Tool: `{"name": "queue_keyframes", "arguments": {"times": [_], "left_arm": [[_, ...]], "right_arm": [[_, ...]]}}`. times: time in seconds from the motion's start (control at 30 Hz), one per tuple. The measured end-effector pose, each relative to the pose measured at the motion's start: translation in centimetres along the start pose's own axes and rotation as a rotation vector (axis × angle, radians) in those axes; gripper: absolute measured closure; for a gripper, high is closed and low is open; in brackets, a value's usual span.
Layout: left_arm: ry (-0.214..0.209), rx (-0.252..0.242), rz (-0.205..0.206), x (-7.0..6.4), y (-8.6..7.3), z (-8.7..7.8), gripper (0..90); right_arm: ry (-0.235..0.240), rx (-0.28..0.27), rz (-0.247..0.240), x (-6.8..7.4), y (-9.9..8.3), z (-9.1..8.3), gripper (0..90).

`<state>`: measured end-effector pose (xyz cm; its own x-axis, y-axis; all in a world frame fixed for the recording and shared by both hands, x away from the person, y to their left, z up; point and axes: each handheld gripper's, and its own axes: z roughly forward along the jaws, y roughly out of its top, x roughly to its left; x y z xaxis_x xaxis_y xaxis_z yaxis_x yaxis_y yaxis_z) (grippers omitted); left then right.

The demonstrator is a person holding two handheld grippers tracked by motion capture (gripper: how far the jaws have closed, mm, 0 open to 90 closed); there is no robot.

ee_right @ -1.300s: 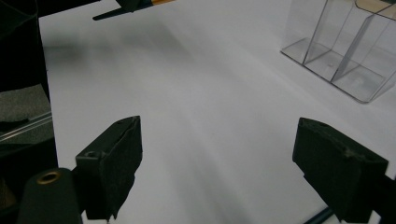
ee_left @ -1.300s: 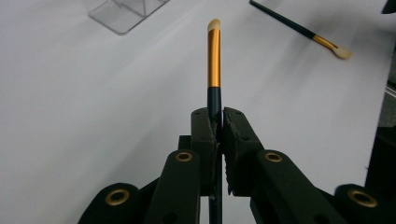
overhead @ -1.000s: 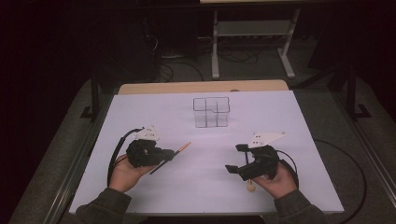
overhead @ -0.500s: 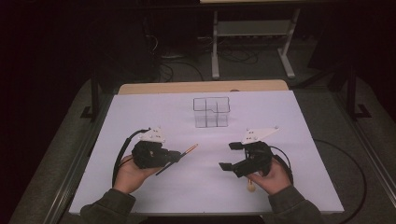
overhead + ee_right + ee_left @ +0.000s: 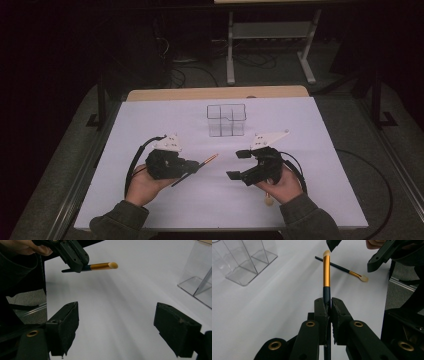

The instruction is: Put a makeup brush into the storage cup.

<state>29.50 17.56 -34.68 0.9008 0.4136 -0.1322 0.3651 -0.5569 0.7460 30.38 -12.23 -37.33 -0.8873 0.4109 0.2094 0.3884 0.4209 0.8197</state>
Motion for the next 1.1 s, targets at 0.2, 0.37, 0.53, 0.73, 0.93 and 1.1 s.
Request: {"name": "queue_keyframes", "arguments": {"times": [0.2,0.37,0.53,0.73,0.93,1.1], "left_arm": [[-0.016,-0.009,0.012,-0.3,0.3,0.3,83.4],[-0.027,-0.018,0.015,-0.7,0.6,0.5,83.3],[-0.033,-0.015,0.024,-0.9,0.8,0.5,83.4],[-0.043,-0.019,0.026,-1.1,0.9,0.8,83.4],[-0.048,-0.019,0.031,-1.1,1.1,1.1,83.4],[-0.055,-0.023,0.033,-1.2,1.1,1.2,83.4]], "right_arm": [[0.024,-0.005,0.012,-0.2,0.2,0.4,21.4],[0.046,-0.014,0.01,-0.3,0.2,0.5,22.7],[0.065,-0.019,0.026,-0.5,0.3,0.5,25.7],[0.096,-0.04,0.029,-0.6,0.4,1.0,31.7],[0.149,-0.057,0.029,-0.5,0.7,1.5,43.6],[0.196,-0.073,0.053,-0.5,1.0,1.5,53.8]]}}
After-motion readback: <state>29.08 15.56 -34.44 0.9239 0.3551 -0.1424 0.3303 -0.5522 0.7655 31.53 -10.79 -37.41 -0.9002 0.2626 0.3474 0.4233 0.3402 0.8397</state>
